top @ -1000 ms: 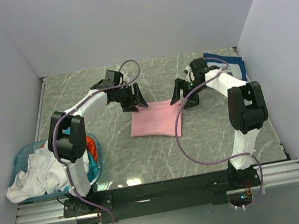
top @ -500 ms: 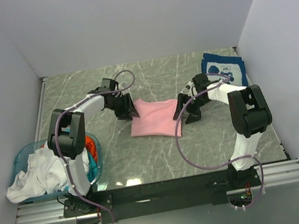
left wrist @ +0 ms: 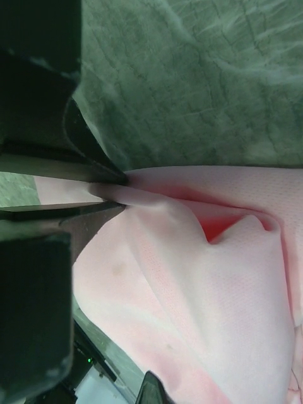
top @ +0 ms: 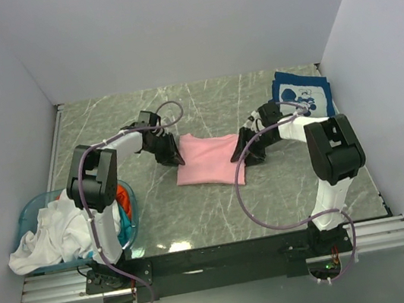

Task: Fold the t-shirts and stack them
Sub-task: Neatly place the folded tshirt to the corner

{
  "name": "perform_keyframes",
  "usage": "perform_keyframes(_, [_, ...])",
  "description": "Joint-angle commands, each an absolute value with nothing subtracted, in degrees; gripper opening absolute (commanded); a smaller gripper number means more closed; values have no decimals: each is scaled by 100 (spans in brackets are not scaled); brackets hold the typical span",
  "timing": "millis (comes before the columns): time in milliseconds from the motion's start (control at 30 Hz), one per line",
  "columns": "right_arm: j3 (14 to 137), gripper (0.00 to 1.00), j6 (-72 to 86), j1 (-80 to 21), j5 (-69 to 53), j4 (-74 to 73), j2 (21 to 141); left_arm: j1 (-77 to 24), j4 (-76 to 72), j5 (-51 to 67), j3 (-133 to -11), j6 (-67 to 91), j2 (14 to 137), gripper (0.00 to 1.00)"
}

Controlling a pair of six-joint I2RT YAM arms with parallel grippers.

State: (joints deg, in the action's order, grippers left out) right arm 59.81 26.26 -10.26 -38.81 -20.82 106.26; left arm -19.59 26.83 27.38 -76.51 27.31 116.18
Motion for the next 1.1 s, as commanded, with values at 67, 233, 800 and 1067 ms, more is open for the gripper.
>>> perform_keyframes(67, [5871,51,2523,-1151,-3217,-1925,10978,-1986,2584,2690,-7357,2768,11751,25])
perform_keyframes(233, [6055,32,2356,-1151,-2822,-2179,10864,-1978,2610,2628,-7383,2769,11725,40])
perform_keyframes(800, [8593,0,766,-897,-1065,-4498,11047,-1855,2848,2523,-7779,2786,11083,68])
perform_keyframes(1067, [9588,0,448,-651,-195,-5115,11425,-1776,2769,2505,-7550,2821,10960,69])
